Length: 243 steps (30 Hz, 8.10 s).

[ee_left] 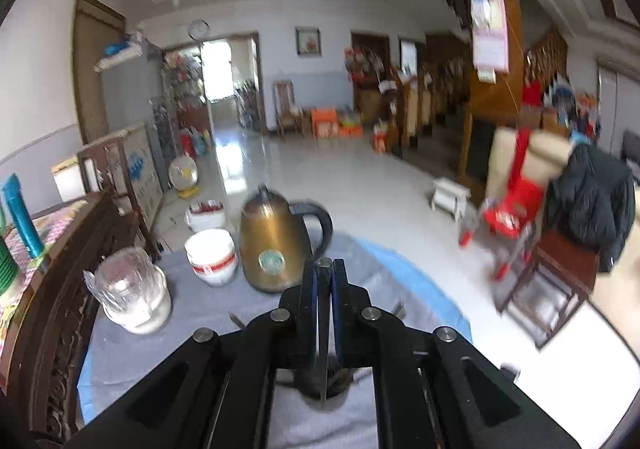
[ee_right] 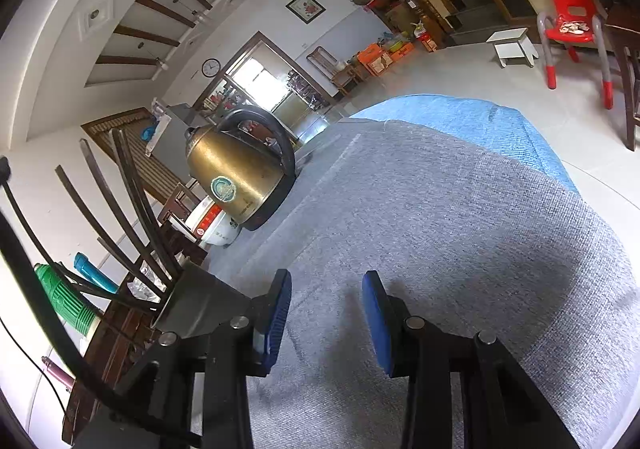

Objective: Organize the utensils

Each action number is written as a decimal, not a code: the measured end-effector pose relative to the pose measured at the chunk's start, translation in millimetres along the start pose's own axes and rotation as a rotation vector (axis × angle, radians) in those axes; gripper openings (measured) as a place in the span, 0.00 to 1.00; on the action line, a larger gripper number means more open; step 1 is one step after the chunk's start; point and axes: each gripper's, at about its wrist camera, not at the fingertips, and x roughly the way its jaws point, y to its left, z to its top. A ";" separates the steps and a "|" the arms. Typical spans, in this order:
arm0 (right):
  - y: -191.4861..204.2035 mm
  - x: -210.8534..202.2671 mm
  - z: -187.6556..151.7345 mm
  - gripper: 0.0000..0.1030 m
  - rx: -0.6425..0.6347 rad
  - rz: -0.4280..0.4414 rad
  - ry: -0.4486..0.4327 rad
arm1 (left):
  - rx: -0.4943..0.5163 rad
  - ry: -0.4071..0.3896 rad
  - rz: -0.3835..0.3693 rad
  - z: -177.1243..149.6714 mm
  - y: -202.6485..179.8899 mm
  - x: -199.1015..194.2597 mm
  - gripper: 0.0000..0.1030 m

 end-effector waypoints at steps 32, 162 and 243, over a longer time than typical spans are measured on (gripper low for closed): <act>1.0 -1.4 0.8 0.38 -0.003 0.007 0.006 | -0.048 -0.012 0.129 -45.1 3.0 66.3 0.20; 255.1 -202.4 -81.8 0.64 -0.601 -0.231 -0.093 | -0.091 0.035 0.464 -185.1 98.5 -134.1 0.92; 261.3 -128.8 -39.7 0.64 -0.582 -0.328 -0.038 | -0.081 0.087 0.374 -146.4 106.0 -74.8 0.92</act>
